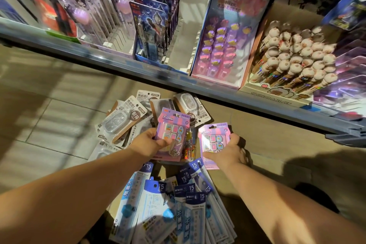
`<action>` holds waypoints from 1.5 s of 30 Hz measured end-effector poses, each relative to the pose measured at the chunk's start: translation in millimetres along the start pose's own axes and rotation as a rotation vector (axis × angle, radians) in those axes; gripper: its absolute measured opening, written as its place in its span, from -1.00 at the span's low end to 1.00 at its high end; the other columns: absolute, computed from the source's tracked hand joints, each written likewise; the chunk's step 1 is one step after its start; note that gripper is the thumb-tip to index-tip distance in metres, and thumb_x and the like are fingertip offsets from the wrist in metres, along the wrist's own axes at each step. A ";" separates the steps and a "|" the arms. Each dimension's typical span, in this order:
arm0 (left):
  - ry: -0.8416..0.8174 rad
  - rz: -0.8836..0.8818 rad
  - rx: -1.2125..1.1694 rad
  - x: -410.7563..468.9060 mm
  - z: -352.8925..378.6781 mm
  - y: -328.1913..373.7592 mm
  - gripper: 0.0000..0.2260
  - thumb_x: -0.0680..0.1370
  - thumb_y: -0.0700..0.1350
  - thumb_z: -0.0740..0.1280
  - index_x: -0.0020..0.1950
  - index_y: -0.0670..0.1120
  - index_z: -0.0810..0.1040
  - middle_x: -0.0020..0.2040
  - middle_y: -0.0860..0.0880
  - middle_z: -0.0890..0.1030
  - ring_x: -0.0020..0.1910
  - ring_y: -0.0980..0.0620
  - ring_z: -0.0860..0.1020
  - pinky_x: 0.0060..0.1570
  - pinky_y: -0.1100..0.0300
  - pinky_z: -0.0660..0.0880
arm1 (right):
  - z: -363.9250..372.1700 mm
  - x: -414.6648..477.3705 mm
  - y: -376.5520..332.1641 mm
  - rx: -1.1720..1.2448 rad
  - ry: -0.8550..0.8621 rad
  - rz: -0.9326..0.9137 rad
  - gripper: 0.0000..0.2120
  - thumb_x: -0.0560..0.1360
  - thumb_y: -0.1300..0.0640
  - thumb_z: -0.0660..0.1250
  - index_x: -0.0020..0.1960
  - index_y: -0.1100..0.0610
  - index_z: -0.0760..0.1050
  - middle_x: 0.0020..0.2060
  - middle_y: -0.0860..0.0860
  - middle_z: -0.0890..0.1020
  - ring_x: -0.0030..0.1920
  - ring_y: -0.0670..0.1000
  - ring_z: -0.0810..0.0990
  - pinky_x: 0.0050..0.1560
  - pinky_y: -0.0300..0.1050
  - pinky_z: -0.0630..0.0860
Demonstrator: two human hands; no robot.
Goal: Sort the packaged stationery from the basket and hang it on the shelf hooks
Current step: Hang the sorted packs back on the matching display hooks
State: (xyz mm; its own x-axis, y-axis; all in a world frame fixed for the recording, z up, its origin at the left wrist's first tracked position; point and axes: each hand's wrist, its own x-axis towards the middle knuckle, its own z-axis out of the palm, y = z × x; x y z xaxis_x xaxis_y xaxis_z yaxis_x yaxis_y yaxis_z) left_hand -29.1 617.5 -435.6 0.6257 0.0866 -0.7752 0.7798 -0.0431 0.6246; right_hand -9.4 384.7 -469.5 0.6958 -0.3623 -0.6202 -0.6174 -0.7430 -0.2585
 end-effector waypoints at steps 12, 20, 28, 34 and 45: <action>-0.067 0.003 -0.098 -7.4 9.5 9.6 -0.81 0.53 -0.22 0.40 0.12 -0.10 0.50 0.03 -0.11 0.65 -0.11 -0.07 0.64 -0.50 0.32 0.50 | -17.6 -9.8 -0.1 0.306 0.034 -0.186 -0.69 0.45 0.01 0.46 0.04 0.11 0.41 -0.10 0.00 0.57 -0.07 0.09 0.61 -0.22 -0.12 0.51; -0.151 0.109 -0.267 -28.3 9.4 49.5 -0.84 0.54 -0.23 0.38 0.10 -0.10 0.51 -0.07 -0.11 0.71 -0.08 -0.14 0.68 -0.08 -0.02 0.63 | -72.6 -52.6 -37.6 0.594 0.060 -0.411 -0.73 0.46 0.06 0.44 0.10 0.09 0.47 -0.03 0.03 0.66 -0.04 0.04 0.65 -0.02 0.02 0.59; -0.216 0.363 -0.316 -77.7 14.2 111.6 -0.88 0.56 -0.16 0.35 0.09 -0.05 0.54 -0.06 -0.08 0.71 -0.19 -0.08 0.68 -0.22 0.08 0.62 | -143.4 -91.8 -89.0 0.720 -0.035 -0.620 -0.78 0.49 0.06 0.38 0.12 -0.03 0.48 0.05 0.01 0.64 0.09 0.08 0.61 0.18 0.16 0.52; -0.357 0.549 -0.259 -135.1 1.9 174.4 -0.59 0.36 -0.09 0.48 0.17 -0.11 0.53 0.01 -0.25 0.61 -0.11 -0.14 0.54 -0.24 0.15 0.55 | -205.8 -132.1 -128.8 0.687 -0.036 -0.792 -0.86 0.53 0.04 0.31 0.08 -0.07 0.44 0.07 0.07 0.62 0.09 0.13 0.59 0.19 0.18 0.50; -0.142 0.796 -0.263 -222.0 -1.1 266.6 -0.97 0.58 -0.20 0.33 -0.02 -0.09 0.51 -0.40 -0.03 0.52 -0.48 0.02 0.54 -0.42 0.26 0.51 | -291.1 -193.7 -154.5 0.822 -0.246 -0.813 -0.74 0.53 0.12 0.34 0.21 0.01 0.44 -0.03 -0.07 0.63 -0.11 -0.09 0.60 -0.35 -0.19 0.48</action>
State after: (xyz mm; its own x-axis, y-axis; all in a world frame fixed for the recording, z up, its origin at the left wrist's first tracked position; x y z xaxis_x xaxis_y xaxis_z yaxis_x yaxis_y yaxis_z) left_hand 39.9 587.9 -96.9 0.9960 0.0018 -0.0889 0.0868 0.1965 0.9767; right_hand 58.1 405.8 -93.8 0.9595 0.2347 -0.1560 -0.1390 -0.0874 -0.9864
